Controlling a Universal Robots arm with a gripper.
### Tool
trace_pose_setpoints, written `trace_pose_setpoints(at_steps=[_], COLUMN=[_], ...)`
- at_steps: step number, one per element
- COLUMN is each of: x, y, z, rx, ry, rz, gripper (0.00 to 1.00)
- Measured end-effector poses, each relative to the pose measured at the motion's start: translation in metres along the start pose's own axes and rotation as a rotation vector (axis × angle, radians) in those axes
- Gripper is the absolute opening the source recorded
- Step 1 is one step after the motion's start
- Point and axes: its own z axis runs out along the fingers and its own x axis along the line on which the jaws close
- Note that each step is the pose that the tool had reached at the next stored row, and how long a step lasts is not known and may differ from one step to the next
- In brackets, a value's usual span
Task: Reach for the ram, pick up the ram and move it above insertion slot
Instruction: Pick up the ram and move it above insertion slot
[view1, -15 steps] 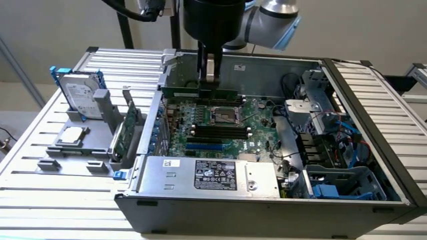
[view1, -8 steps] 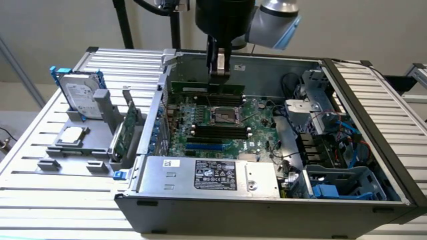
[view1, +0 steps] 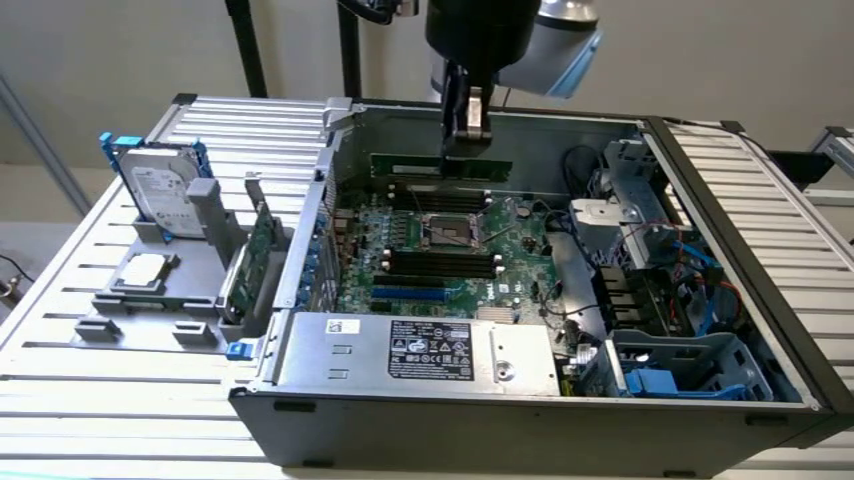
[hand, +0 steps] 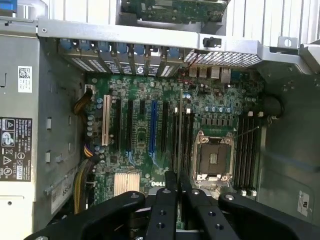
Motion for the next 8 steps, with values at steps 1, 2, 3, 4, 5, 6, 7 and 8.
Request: trace_pose_setpoints(at_steps=[1, 2, 3, 4, 5, 6, 7, 8], x=[-0.0015, -0.0030, -0.0043, -0.0055, -0.0057, -0.0057, -0.0057, -0.0057], y=[-0.0024, -0.0044, -0.0057, -0.0060, -0.0061, -0.0061, -0.0061, -0.0061], z=[0.0004, 0.0007, 0.0010, 0.0012, 0.0012, 0.0013, 0.0013, 0.0013], rx=[0.0000, -0.0001, -0.0001, 0.0000, -0.0001, 0.0001, 0.0000, 0.0000], ry=[0.0009, 0.0019, 0.0028, 0.0030, 0.0033, 0.0031, 0.0032, 0.0032], rz=[0.000, 0.000, 0.000, 0.001, 0.001, 0.001, 0.001, 0.001], gripper=[0.14, 0.14, 0.14, 0.14, 0.14, 0.14, 0.14, 0.14])
